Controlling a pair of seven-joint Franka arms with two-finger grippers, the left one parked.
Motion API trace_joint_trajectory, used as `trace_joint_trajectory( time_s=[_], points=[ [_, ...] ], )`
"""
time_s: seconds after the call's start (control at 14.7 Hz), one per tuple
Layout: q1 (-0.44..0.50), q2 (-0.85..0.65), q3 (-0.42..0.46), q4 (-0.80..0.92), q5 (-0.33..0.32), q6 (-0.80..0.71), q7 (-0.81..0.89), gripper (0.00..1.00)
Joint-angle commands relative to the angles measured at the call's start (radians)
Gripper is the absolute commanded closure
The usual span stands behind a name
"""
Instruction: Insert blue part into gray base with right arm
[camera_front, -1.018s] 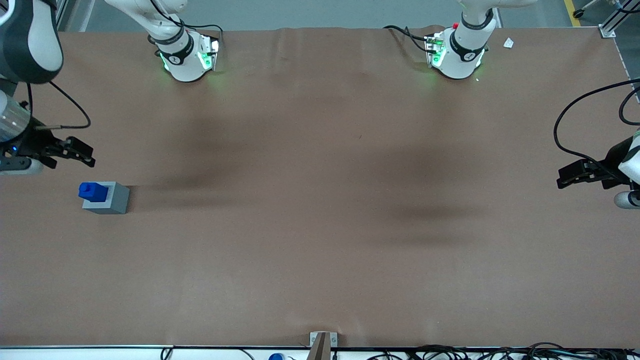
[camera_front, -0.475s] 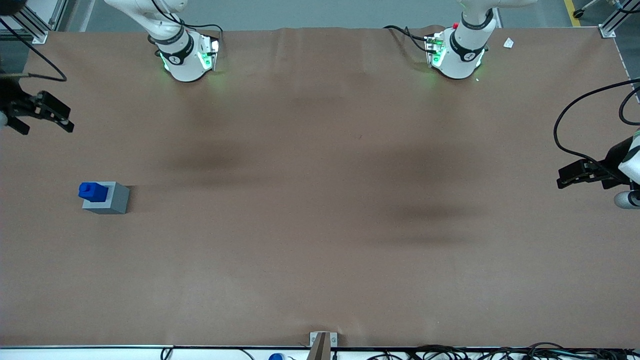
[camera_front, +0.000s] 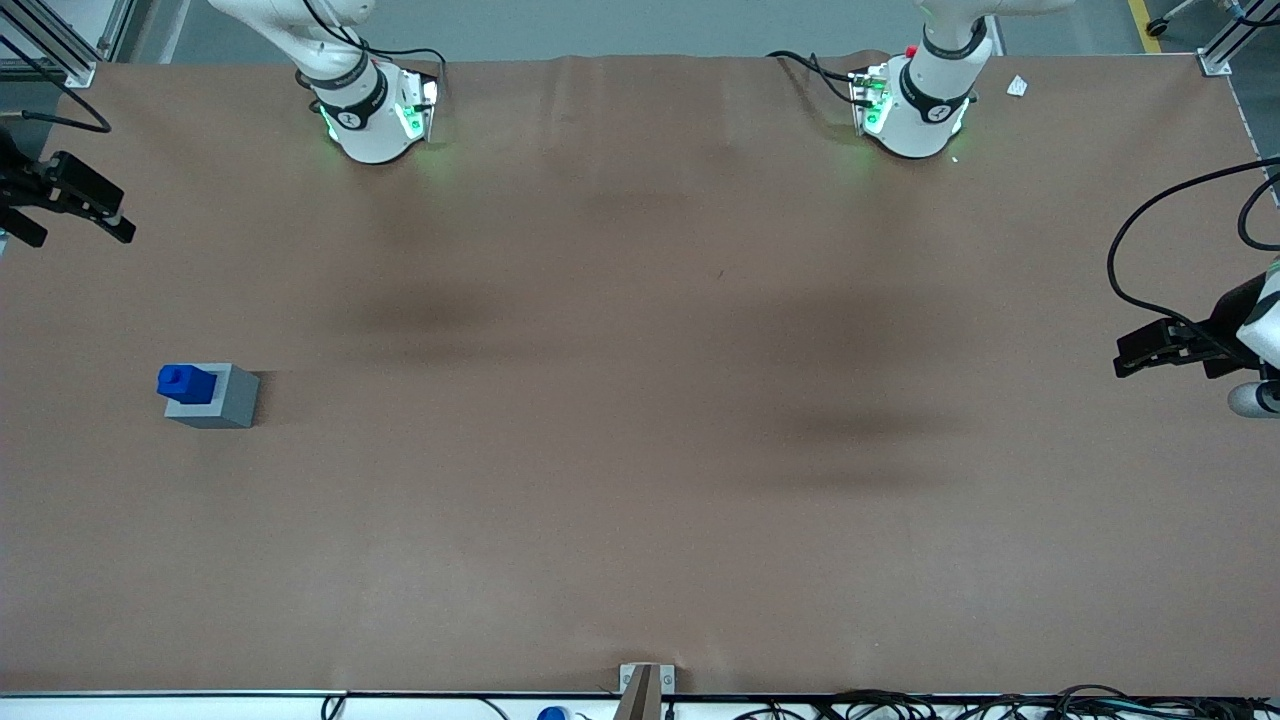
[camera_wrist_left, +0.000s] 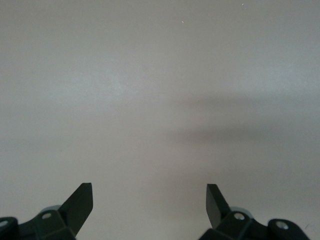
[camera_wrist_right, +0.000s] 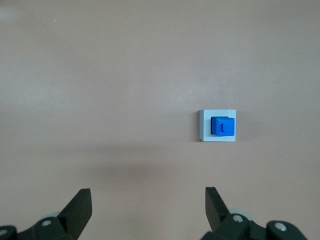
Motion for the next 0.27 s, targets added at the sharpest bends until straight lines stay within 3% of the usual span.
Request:
trace_joint_trajectory(
  time_s=[0.0, 0.2],
  points=[
    [0.008, 0.006, -0.001, 0.049, 0.004, -0.022, 0.029, 0.0],
    [0.011, 0.006, -0.004, 0.053, 0.003, -0.022, 0.029, 0.0]
  ],
)
